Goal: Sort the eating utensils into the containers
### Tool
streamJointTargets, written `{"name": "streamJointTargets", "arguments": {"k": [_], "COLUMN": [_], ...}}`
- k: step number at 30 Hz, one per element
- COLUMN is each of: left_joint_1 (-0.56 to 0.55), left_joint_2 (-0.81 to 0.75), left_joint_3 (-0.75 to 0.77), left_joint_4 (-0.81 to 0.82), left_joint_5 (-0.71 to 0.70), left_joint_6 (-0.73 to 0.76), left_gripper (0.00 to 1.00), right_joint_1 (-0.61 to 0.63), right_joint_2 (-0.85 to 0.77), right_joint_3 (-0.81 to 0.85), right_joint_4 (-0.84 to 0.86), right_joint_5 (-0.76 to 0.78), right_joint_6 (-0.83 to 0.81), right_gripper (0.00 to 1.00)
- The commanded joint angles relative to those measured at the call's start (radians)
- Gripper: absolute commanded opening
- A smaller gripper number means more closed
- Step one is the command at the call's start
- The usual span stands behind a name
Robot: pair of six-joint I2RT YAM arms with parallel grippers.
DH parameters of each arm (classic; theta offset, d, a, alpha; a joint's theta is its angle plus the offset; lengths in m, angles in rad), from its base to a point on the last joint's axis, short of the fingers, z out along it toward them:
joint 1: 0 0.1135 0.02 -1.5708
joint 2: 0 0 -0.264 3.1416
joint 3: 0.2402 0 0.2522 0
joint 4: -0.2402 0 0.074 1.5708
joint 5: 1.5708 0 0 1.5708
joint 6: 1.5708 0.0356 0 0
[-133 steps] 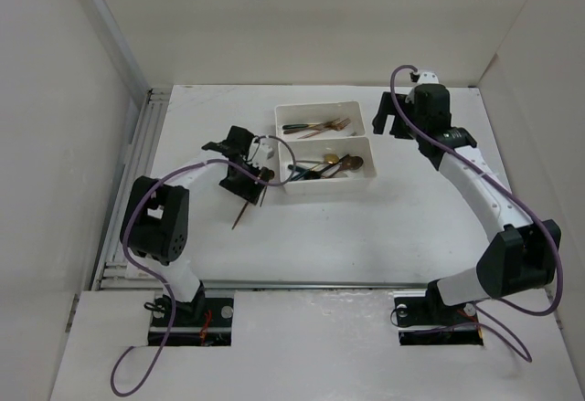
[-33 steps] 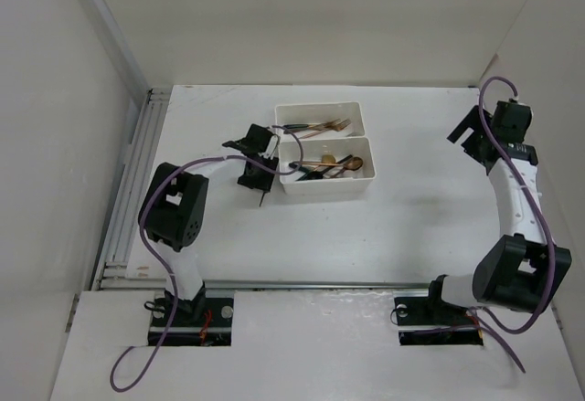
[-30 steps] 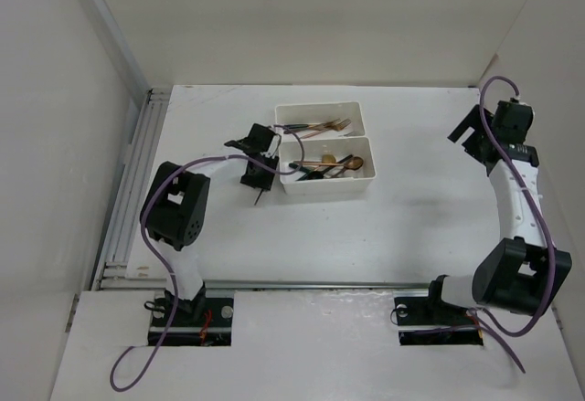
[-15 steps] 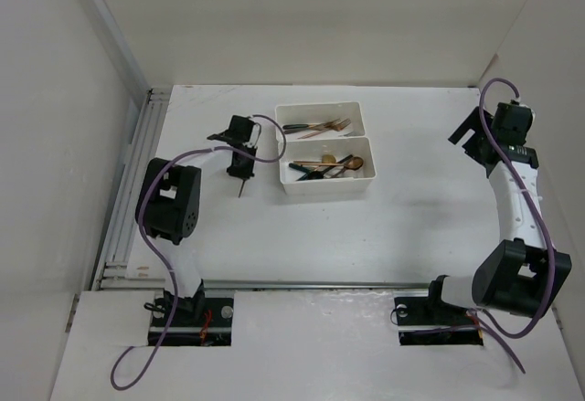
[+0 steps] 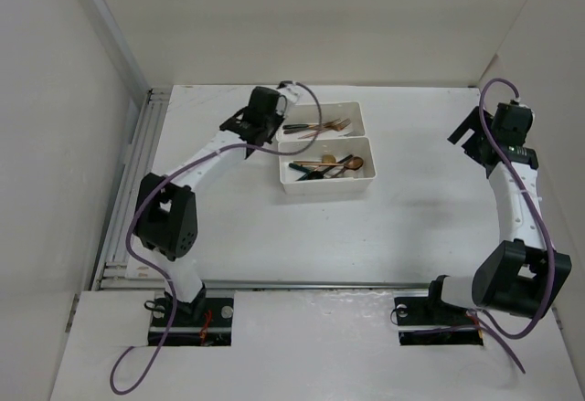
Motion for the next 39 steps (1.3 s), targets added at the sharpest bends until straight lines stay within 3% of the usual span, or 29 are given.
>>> {"name": "streamJointTargets", "arguments": {"k": [1, 5, 9, 10, 11, 12, 14, 15, 18, 21, 24, 26, 31, 34, 35, 39], "left_joint_1": [-0.164, -0.300, -0.360, -0.360, -0.369, -0.369, -0.369, -0.369, -0.369, -0.342, -0.241, -0.106, 0.233, 0.429, 0.430, 0.484], "left_joint_2": [-0.042, 0.015, 0.058, 0.058, 0.058, 0.058, 0.058, 0.058, 0.058, 0.049, 0.049, 0.059, 0.090, 0.131, 0.132, 0.077], "left_joint_3": [0.033, 0.004, -0.045, -0.055, -0.055, -0.055, -0.035, -0.026, 0.054, 0.217, 0.414, 0.497, 0.648, 0.648, 0.634, 0.389], "left_joint_4": [0.066, 0.133, 0.231, 0.240, 0.251, 0.260, 0.297, 0.312, 0.369, 0.357, 0.288, 0.183, -0.066, -0.268, -0.299, -0.226], "left_joint_5": [0.018, 0.054, 0.025, 0.024, 0.002, -0.018, -0.098, -0.129, -0.278, -0.391, -0.483, -0.483, -0.385, -0.354, -0.354, -0.296], "left_joint_6": [0.192, 0.289, 0.334, 0.325, 0.324, 0.306, 0.292, 0.292, 0.283, 0.237, 0.127, 0.047, -0.311, -0.456, -0.467, -0.343], "left_gripper": [0.00, 0.00, 0.00, 0.04, 0.27, 0.41, 0.60, 0.85, 1.00, 1.00, 1.00, 1.00, 1.00, 1.00, 1.00, 1.00], "right_joint_1": [0.003, 0.003, 0.003, 0.003, 0.003, 0.003, 0.003, 0.003, 0.003, 0.003, 0.003, 0.003, 0.003, 0.003, 0.003, 0.003], "right_joint_2": [-0.049, -0.058, -0.058, -0.067, -0.067, -0.067, -0.078, -0.078, -0.078, -0.078, -0.078, -0.078, -0.078, -0.078, -0.078, -0.078], "right_joint_3": [-0.006, -0.015, -0.006, -0.006, -0.006, -0.006, -0.006, -0.006, -0.006, 0.004, 0.014, 0.033, 0.054, 0.054, 0.063, 0.085], "right_joint_4": [0.051, 0.051, 0.051, 0.051, 0.051, 0.051, 0.051, 0.051, 0.071, 0.071, 0.071, 0.080, 0.080, 0.080, 0.080, 0.071], "right_joint_5": [-0.010, -0.020, -0.034, -0.034, -0.034, -0.034, -0.045, -0.057, -0.082, -0.093, -0.103, -0.113, -0.113, -0.091, -0.091, -0.054], "right_joint_6": [0.018, 0.009, -0.014, -0.027, -0.027, -0.037, -0.038, -0.038, -0.047, -0.057, -0.067, -0.067, -0.067, -0.058, -0.048, -0.048], "right_gripper": [1.00, 1.00, 1.00, 1.00, 1.00, 1.00, 1.00, 1.00, 1.00, 1.00, 1.00, 1.00, 1.00, 1.00, 1.00, 1.00]}}
